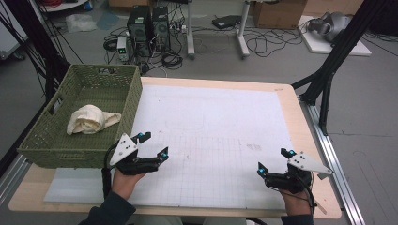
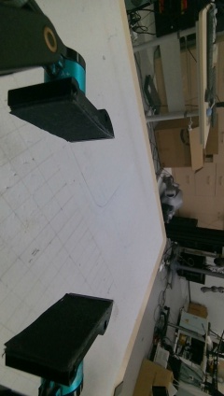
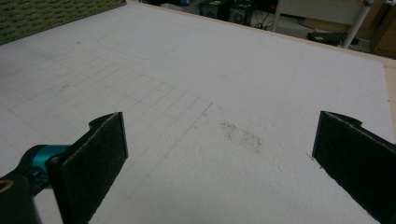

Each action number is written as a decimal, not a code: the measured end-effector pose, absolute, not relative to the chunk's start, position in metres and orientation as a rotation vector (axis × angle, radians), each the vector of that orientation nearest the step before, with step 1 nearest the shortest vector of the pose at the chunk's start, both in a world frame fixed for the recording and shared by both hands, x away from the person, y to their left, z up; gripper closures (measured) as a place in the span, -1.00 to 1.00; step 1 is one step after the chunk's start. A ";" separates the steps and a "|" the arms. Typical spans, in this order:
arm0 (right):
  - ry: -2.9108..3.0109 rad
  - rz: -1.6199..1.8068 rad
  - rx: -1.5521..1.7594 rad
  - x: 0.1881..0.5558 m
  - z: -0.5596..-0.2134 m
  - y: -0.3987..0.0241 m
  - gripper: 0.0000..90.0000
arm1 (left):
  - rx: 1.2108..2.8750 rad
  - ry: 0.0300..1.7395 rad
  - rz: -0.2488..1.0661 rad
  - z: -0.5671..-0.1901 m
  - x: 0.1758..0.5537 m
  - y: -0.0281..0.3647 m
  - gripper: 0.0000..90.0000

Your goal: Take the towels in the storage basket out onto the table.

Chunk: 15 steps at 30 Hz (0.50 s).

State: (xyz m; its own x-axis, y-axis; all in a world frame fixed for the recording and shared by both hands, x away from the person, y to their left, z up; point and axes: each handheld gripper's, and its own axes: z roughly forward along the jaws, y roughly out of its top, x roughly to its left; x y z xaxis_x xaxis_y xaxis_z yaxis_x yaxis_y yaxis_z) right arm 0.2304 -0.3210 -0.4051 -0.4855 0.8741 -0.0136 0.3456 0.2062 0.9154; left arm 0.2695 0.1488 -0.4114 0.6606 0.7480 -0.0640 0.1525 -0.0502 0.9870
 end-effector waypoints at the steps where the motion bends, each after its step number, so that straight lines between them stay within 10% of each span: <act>1: 1.940 1.256 1.130 0.230 -0.405 -0.321 -0.95 | 1.570 0.767 0.581 -0.411 0.268 0.149 -0.65; 15: 1.940 1.271 1.122 0.235 -0.406 -0.321 -0.95 | 1.576 0.768 0.567 -0.410 0.266 0.150 -0.65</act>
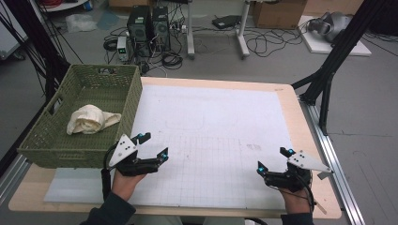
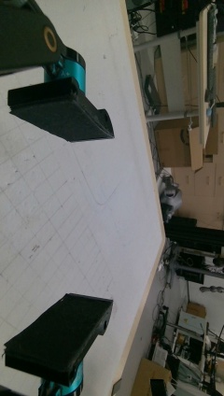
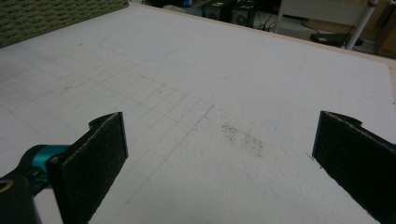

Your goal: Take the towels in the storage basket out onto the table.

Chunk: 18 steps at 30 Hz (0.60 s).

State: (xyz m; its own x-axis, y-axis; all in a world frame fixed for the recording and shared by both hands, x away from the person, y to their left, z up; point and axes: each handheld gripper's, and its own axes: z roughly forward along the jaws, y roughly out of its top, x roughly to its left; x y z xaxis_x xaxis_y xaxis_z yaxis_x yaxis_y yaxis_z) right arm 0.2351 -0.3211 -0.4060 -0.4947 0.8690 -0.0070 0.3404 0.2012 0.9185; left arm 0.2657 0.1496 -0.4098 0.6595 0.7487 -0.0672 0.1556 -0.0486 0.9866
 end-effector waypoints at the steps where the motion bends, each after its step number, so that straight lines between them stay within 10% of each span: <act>1: 1.939 1.276 1.123 0.236 -0.406 -0.321 -0.95 | 1.578 0.770 0.565 -0.410 0.265 0.150 -0.65; 18: 1.958 1.283 1.121 0.233 -0.405 -0.318 -0.95 | 1.562 0.745 0.540 -0.398 0.262 0.147 -0.64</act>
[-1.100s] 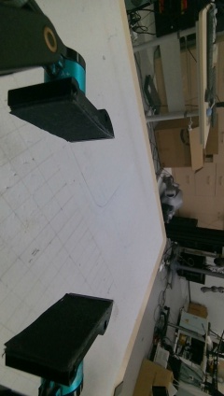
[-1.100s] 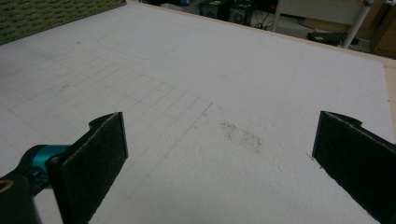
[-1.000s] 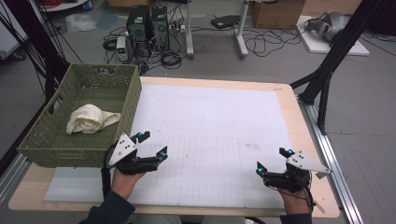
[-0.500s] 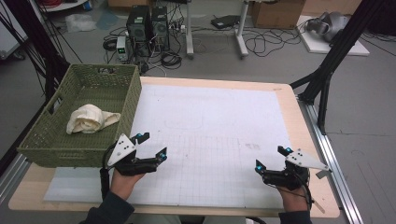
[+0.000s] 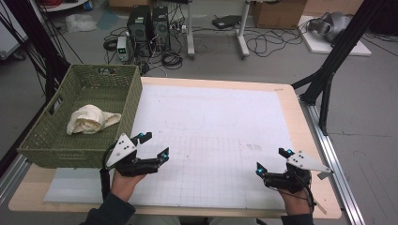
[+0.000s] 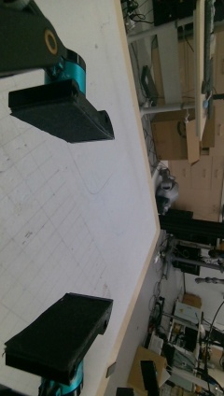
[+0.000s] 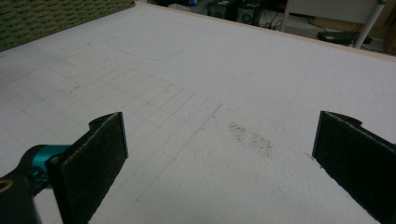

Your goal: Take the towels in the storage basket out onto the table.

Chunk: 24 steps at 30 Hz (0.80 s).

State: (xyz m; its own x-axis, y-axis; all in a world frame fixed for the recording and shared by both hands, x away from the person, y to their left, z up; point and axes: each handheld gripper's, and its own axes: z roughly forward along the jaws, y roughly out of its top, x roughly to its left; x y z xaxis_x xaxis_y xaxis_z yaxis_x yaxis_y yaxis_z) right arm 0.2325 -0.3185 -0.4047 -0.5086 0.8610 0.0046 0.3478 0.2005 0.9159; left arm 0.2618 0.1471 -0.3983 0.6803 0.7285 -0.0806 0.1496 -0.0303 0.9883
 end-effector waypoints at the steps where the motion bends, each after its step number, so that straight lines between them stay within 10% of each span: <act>1: 1.960 1.284 1.123 0.232 -0.405 -0.318 -0.95 | 1.561 0.743 0.545 -0.397 0.261 0.147 -0.63; 24: 1.969 1.266 1.115 0.234 -0.405 -0.316 -0.95 | 1.533 0.737 0.530 -0.336 0.270 0.193 -0.64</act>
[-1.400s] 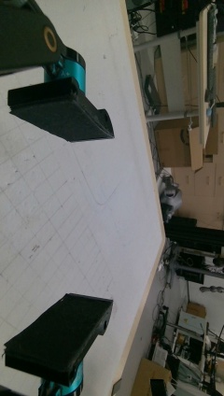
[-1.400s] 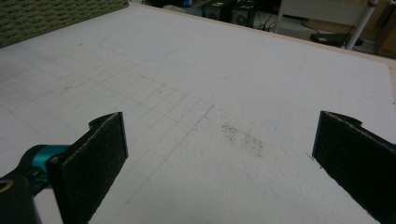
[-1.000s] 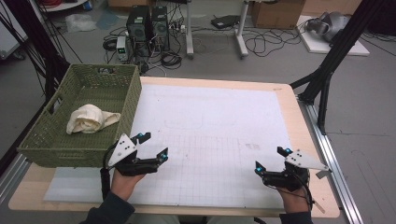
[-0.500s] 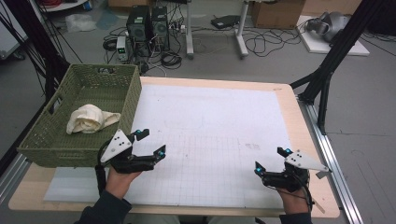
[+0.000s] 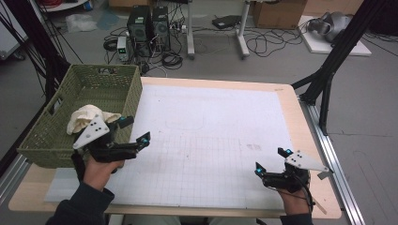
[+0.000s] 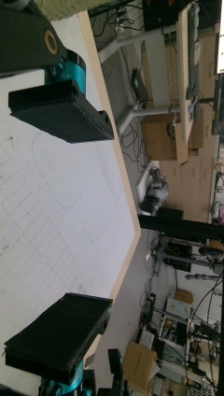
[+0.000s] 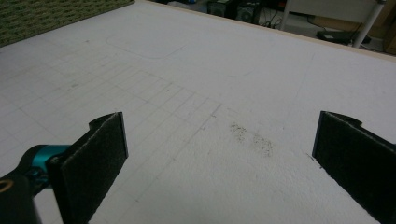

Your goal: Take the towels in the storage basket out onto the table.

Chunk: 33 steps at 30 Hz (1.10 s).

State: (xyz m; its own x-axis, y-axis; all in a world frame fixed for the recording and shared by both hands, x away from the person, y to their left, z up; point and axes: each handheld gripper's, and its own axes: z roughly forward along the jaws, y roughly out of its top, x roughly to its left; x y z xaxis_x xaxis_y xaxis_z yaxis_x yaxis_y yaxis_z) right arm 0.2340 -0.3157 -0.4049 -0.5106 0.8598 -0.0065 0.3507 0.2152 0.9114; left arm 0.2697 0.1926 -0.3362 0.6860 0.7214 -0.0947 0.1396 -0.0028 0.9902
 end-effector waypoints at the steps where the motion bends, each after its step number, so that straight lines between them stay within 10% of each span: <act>1: 1.969 1.266 1.115 0.234 -0.405 -0.316 -0.95 | 1.530 0.742 0.529 -0.334 0.271 0.195 -0.64; 33: 1.968 1.261 1.114 0.236 -0.406 -0.314 -0.95 | 1.568 1.085 0.667 -0.321 0.356 0.329 -0.65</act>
State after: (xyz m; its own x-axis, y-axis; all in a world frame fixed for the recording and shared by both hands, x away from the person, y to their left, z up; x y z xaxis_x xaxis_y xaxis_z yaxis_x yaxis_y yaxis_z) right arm 0.2357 -0.3136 -0.4061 -0.5083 0.8611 -0.0108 0.3500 0.2181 0.9110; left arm 0.3560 0.3289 -0.3206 0.4301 0.8953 -0.1157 0.3004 -0.0211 0.9536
